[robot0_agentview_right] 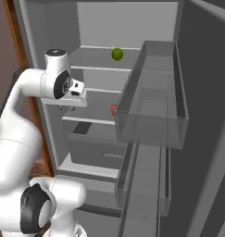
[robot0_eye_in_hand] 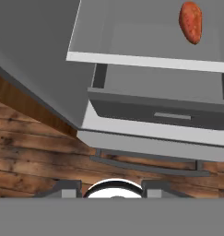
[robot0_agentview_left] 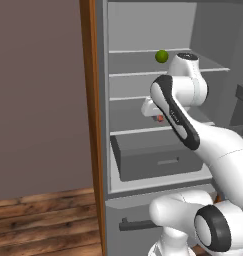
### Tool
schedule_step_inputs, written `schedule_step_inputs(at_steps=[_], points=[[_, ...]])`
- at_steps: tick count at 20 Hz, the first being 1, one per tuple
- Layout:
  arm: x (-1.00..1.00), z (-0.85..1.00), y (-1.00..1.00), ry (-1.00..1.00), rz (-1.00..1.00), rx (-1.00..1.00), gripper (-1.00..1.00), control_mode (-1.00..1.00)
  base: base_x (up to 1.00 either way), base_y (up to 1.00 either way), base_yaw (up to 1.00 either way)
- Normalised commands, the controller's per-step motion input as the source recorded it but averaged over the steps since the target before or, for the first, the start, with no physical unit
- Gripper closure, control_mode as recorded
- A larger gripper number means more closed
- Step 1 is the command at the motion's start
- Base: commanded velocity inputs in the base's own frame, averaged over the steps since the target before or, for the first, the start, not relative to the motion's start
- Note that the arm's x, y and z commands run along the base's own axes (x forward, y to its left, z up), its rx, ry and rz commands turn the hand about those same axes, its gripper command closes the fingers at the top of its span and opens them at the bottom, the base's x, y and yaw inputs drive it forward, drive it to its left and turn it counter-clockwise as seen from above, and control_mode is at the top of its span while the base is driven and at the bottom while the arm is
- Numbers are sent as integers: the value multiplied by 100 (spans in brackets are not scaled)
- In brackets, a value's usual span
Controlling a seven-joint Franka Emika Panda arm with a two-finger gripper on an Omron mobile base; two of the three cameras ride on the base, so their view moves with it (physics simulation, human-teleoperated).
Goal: Place the cold items (lime and sweet potato) from the fridge in one tupperware on the dining counter. Place the warm items (hot dog and kebab skewer) in the stove area in another tupperware.
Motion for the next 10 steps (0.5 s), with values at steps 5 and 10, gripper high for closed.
schedule_step_inputs(at_steps=[5, 10], points=[[-4, -8, 1, 0, 0, 0, -100, -100, 0, 0, 0], [16, -68, -70, -31, 1, 11, -100, -100, 0, 0, 0]])
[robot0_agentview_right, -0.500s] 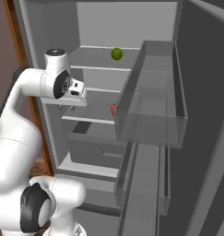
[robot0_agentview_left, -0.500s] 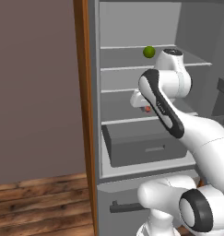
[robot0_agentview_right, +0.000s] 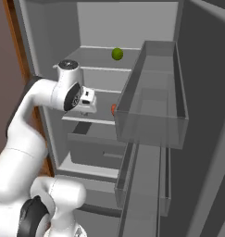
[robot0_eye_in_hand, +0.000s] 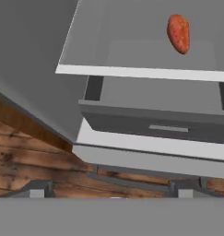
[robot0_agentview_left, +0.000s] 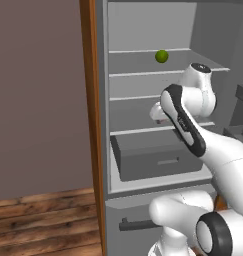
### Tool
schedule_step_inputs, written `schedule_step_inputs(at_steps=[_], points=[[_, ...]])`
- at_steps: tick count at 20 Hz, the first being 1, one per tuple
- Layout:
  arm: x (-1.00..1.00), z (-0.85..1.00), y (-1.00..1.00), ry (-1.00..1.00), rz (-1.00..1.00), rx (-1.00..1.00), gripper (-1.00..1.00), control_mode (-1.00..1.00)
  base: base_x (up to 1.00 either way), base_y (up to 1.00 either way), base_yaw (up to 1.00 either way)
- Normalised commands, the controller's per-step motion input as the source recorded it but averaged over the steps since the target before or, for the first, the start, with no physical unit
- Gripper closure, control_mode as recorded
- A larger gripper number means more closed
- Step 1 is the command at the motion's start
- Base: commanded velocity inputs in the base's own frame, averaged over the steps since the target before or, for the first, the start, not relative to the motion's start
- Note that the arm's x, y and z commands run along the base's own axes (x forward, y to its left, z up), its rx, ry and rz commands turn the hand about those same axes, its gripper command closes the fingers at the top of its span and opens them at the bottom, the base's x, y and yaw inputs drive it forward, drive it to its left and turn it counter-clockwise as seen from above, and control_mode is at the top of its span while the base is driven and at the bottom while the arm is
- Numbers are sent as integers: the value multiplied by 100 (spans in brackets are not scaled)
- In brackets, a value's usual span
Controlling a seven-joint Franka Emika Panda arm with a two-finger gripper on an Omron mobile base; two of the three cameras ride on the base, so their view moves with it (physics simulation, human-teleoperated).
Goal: Place the cold items (lime and sweet potato) from the fridge in one tupperware on the dining counter. Place the warm items (hot dog and kebab skewer) in the stove area in another tupperware.
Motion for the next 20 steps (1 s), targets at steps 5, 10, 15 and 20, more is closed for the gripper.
schedule_step_inputs(at_steps=[5, 10, 15, 20], points=[[61, -34, -82, -4, 7, 16, -100, -100, 0, 0, 0], [92, -13, -33, 0, 3, 3, -100, -100, 0, 0, 0], [58, -8, -8, -4, 0, -1, -100, -100, 0, 0, 0], [46, -22, 0, 0, 0, 0, -100, -100, 0, 0, 0]])
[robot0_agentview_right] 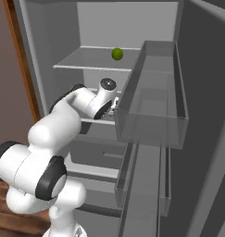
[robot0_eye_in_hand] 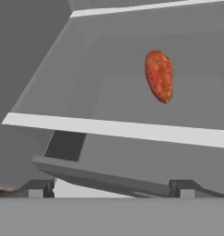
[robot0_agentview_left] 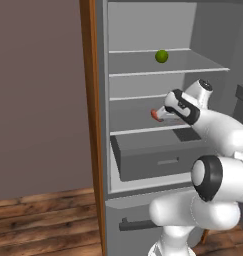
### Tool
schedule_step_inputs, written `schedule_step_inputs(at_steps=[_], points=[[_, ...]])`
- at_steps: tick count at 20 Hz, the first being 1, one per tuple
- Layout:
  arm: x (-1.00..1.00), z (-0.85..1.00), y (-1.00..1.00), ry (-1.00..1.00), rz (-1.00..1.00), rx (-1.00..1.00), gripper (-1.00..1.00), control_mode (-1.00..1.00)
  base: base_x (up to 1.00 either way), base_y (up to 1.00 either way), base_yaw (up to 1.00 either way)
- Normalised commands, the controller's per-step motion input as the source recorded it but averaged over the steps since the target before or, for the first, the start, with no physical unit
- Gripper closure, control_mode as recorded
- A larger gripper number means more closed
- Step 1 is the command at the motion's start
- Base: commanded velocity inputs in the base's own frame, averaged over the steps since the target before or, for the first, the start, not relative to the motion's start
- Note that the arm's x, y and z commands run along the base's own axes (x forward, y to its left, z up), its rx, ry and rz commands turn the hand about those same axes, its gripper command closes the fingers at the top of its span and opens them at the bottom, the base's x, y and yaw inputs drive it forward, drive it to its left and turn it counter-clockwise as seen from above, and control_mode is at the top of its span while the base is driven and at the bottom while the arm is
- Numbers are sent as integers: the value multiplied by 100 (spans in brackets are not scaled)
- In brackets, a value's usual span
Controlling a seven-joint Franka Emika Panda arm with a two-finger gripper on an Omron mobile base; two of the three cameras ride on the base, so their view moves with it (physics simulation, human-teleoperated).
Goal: Place the cold items (lime and sweet potato) from the fridge in one tupperware on the dining counter. Place the warm items (hot dog and kebab skewer) in the stove area in another tupperware.
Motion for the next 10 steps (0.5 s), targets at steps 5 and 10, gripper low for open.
schedule_step_inputs(at_steps=[5, 10], points=[[32, -25, -1, 0, 0, -2, -100, -100, 0, 0, 0], [27, -20, -10, 0, 0, -7, -100, -100, 0, 0, 0]])
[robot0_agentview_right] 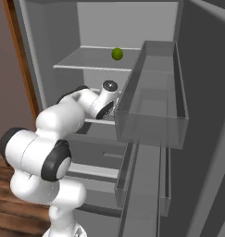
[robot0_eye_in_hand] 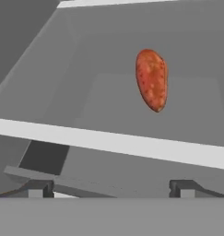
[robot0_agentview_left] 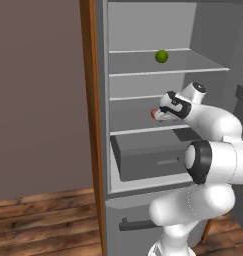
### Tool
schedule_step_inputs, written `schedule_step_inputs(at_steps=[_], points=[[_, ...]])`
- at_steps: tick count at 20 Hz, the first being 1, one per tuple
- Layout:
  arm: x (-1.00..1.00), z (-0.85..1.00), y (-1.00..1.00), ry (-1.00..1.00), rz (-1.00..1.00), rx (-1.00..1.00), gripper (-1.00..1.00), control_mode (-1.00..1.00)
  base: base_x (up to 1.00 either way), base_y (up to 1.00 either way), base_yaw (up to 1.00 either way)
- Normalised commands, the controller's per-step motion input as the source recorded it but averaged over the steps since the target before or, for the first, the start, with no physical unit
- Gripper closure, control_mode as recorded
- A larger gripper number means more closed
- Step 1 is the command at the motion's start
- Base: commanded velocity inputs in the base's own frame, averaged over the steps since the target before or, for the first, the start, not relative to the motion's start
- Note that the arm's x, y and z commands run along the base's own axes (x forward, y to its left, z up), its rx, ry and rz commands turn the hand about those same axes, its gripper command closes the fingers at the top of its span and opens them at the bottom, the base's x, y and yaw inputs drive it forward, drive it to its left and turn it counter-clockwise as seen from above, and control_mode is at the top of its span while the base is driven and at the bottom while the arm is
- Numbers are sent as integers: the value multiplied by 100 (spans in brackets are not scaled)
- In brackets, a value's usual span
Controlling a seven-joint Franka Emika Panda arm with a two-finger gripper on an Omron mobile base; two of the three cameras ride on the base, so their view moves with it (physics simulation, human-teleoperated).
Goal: Place the cold items (lime and sweet potato) from the fridge in one tupperware on the dining counter. Place the warm items (hot dog and kebab skewer) in the stove area in another tupperware.
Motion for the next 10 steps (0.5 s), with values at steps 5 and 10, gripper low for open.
schedule_step_inputs(at_steps=[5, 10], points=[[34, -5, -7, 9, 0, 0, -100, -100, 0, 0, 0], [38, -7, 0, 0, 0, 0, -100, -100, 0, 0, 0]])
